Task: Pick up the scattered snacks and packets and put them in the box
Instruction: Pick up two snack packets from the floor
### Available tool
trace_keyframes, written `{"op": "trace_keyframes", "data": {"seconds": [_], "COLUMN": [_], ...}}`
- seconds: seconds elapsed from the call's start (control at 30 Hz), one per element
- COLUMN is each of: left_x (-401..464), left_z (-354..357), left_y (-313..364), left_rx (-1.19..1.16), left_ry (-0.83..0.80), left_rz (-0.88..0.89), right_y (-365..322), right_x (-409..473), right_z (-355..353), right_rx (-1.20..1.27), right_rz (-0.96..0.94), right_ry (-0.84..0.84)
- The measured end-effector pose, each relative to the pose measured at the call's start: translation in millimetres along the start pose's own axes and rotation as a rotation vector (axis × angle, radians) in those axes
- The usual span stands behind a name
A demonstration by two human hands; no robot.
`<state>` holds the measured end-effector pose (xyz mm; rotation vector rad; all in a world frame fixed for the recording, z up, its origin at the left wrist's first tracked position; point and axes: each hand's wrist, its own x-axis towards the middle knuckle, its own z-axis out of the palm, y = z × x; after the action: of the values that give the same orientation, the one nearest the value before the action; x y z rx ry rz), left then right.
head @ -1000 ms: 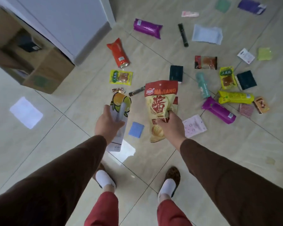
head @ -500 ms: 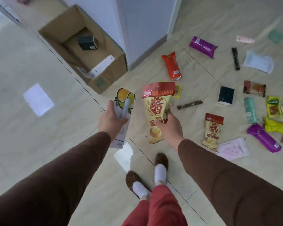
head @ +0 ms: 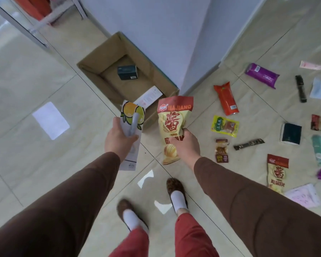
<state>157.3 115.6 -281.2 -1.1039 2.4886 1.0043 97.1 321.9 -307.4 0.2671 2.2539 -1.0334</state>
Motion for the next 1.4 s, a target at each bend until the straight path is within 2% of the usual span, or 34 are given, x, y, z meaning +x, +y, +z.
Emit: {"op": "trace_keyframes", "data": {"seconds": [0.27, 0.43, 0.6, 1.03, 1.3, 1.4], "left_x": [101, 172, 235, 380, 434, 448], "left_z": [-74, -127, -147, -128, -84, -69], "left_y": [-29, -47, -44, 2, 21, 20], "left_rx": [-0.04, 0.028, 0.058, 0.135, 0.25, 0.395], "left_ry": [-0.08, -0.15, -0.181, -0.291, -0.413, -0.425], "left_rz": [0.041, 0.083, 0.13, 0.281, 0.396, 0.452], "right_y": [-81, -134, -166, -200, -196, -195], "right_x": [34, 57, 85, 184, 214, 221], "right_z": [77, 129, 151, 189, 216, 217], "right_rx": [0.022, 0.115, 0.143, 0.309, 0.437, 0.393], "right_rz": [0.058, 0.111, 0.167, 0.314, 0.41, 0.446], "right_ry": [0.05, 0.125, 0.177, 0.231, 0.374, 0.4]}}
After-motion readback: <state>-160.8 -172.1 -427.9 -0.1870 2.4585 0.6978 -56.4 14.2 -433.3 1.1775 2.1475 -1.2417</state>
